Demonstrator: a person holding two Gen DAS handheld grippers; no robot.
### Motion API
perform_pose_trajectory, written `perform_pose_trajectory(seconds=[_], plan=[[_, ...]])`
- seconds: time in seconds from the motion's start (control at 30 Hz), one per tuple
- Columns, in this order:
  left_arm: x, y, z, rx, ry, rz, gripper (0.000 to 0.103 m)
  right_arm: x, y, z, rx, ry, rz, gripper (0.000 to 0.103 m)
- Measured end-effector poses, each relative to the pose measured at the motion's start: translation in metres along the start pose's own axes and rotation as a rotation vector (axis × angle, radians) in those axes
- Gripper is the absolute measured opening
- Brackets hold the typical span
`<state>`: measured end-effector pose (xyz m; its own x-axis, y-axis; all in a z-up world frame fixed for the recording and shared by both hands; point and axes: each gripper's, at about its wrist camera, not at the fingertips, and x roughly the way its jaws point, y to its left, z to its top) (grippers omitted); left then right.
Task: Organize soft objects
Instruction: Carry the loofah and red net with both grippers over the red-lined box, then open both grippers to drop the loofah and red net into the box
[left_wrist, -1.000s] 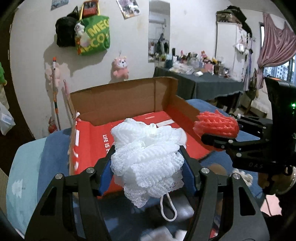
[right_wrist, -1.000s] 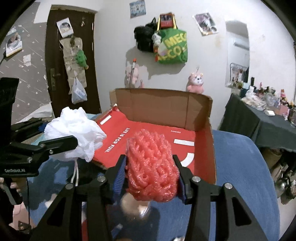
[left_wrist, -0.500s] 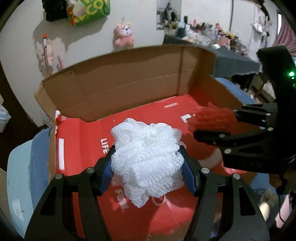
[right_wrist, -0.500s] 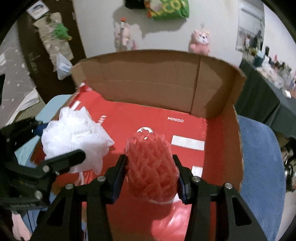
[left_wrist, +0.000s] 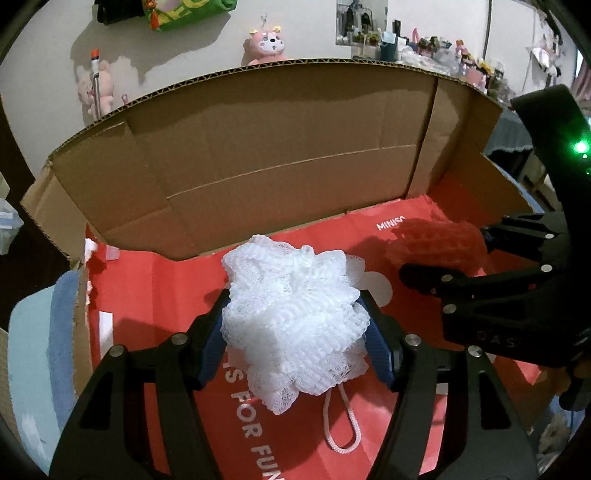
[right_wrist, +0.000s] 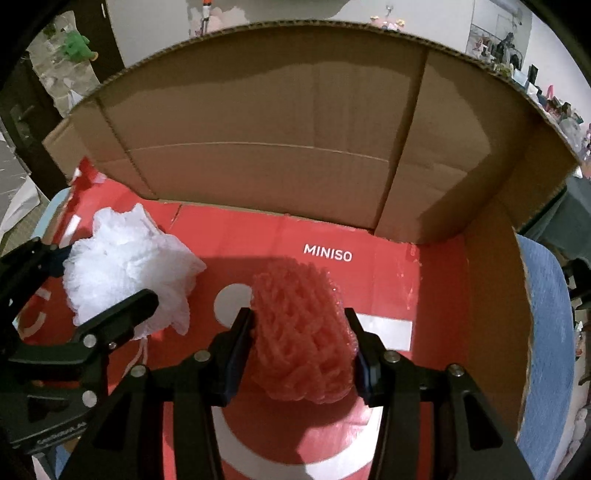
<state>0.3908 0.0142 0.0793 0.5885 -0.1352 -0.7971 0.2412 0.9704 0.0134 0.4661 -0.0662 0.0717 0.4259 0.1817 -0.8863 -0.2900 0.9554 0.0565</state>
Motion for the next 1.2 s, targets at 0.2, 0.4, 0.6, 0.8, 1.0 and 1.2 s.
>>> perform_pose_trajectory(seconds=[0.2, 0.4, 0.6, 0.8, 1.0, 1.2], plan=[[-0.001, 0.005, 0.001, -0.018, -0.007, -0.023, 0.069, 0.0, 0.002, -0.003, 0.002, -0.002, 0.01, 0.052], [0.0, 0.004, 0.002, -0.027, -0.003, -0.012, 0.077, -0.003, 0.002, -0.004, 0.003, 0.0, 0.017, 0.055], [-0.002, 0.002, 0.003, -0.029, -0.003, -0.015, 0.081, -0.001, 0.002, -0.006, 0.001, 0.007, 0.01, 0.057], [-0.01, 0.006, 0.003, -0.056, -0.023, -0.029, 0.083, -0.008, 0.001, -0.007, 0.003, 0.001, 0.01, 0.062], [-0.035, 0.005, 0.004, -0.079, -0.068, -0.038, 0.086, -0.033, 0.001, -0.006, 0.013, -0.033, 0.013, 0.07], [-0.078, 0.0, -0.002, -0.086, -0.163, -0.041, 0.096, -0.074, 0.003, -0.008, 0.003, -0.105, 0.006, 0.082]])
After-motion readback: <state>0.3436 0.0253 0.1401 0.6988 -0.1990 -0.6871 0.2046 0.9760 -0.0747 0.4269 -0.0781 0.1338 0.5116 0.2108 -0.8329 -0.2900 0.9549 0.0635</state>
